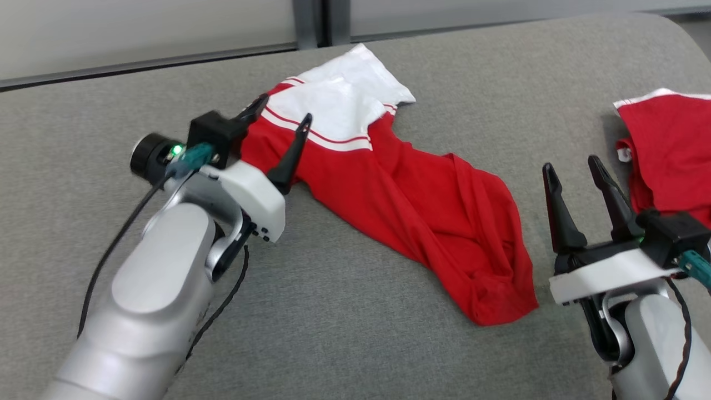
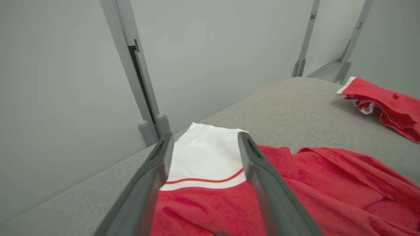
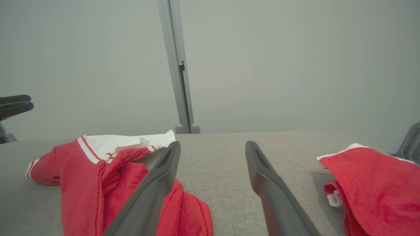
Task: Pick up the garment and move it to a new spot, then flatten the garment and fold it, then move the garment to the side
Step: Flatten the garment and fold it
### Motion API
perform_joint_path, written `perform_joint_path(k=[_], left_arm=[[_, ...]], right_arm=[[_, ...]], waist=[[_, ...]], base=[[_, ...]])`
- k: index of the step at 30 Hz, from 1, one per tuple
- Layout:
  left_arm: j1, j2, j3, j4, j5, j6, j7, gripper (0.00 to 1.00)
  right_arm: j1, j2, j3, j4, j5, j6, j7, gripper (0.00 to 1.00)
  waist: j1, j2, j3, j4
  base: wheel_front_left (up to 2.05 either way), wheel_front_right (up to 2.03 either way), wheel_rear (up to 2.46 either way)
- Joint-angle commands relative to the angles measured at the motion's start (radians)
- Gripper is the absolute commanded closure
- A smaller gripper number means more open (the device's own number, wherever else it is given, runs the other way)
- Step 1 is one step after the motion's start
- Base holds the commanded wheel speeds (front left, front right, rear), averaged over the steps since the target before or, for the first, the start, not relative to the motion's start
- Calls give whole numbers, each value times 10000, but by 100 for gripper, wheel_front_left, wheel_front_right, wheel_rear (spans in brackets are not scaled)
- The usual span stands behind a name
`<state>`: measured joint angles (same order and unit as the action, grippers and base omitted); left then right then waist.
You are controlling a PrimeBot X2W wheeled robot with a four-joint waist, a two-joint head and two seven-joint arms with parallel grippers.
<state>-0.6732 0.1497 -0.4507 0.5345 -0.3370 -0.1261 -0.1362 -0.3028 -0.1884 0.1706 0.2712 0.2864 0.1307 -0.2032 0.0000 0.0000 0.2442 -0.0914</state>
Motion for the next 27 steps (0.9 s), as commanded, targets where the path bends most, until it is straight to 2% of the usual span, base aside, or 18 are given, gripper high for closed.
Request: perform_joint_path(k=[1, 5, 11, 15, 18, 27], left_arm=[[-592, 220, -644, 164, -406, -56, 507, 0], [-2397, 1208, -1918, 561, -2084, -35, 2011, 0], [-4285, 2289, -3402, 1222, -3574, -41, 3385, 0], [-5036, 2697, -4286, 1752, -3908, -42, 3843, 0], [-5528, 2902, -4753, 2229, -3852, -43, 3806, 0], [-6408, 3110, -5707, 3844, -3563, -42, 3616, 0]], right_arm=[[-310, -17, 72, -28, 0, 2, -80, 0], [-947, 136, 341, 132, 72, 2, -224, 0], [-1562, 446, 779, 484, 209, 2, -468, 0], [-1728, 631, 1028, 640, 288, 2, -574, 0], [-1801, 724, 1204, 724, 319, 2, -606, 0], [-1904, 986, 1347, 531, 418, 2, -638, 0]], waist=[[0, 0, 759, -743], [0, 0, 1298, -1330], [0, 0, 1791, -2149], [0, 0, 2019, -2586], [0, 0, 2190, -2866], [0, 0, 2778, -3561]], base=[[0, 0, 0], [0, 0, 0], [0, 0, 0], [0, 0, 0], [0, 0, 0], [0, 0, 0]])
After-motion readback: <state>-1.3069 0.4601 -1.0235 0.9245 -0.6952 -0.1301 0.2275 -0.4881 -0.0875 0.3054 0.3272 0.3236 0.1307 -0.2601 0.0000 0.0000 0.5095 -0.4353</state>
